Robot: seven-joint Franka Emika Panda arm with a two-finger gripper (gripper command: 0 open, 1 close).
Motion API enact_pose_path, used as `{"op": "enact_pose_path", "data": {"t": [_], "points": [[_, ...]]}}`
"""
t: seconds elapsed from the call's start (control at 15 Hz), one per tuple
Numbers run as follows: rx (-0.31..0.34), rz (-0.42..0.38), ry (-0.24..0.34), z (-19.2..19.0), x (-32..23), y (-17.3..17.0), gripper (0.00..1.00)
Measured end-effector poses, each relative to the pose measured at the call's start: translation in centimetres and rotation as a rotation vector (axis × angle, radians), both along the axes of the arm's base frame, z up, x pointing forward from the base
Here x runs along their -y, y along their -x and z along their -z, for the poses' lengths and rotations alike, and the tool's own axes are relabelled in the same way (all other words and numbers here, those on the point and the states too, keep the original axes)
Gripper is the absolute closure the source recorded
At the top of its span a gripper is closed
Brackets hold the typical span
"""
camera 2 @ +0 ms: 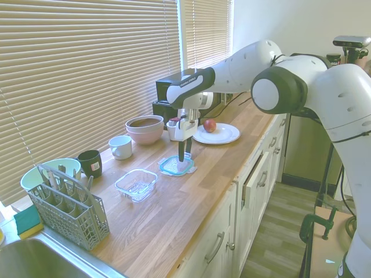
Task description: Cover the lid of the food container
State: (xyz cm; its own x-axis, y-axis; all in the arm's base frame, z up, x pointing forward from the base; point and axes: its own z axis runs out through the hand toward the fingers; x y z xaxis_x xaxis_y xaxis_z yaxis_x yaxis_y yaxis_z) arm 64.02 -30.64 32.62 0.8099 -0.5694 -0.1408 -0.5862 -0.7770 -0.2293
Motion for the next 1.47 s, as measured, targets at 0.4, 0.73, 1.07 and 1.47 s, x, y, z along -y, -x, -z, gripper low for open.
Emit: {"op": "enact_pose_path", "data": {"t": [0.4,0.73,1.07,1.47], "points": [[-0.015,-0.011,-0.025,0.1,-0.5,-0.6,0.00],[-0.020,-0.014,-0.031,0.2,-2.1,-1.3,1.00],[-0.023,-0.017,-0.035,0.2,-2.2,-1.3,1.00],[-0.042,-0.009,-0.086,0.9,-2.9,-1.3,1.00]]}}
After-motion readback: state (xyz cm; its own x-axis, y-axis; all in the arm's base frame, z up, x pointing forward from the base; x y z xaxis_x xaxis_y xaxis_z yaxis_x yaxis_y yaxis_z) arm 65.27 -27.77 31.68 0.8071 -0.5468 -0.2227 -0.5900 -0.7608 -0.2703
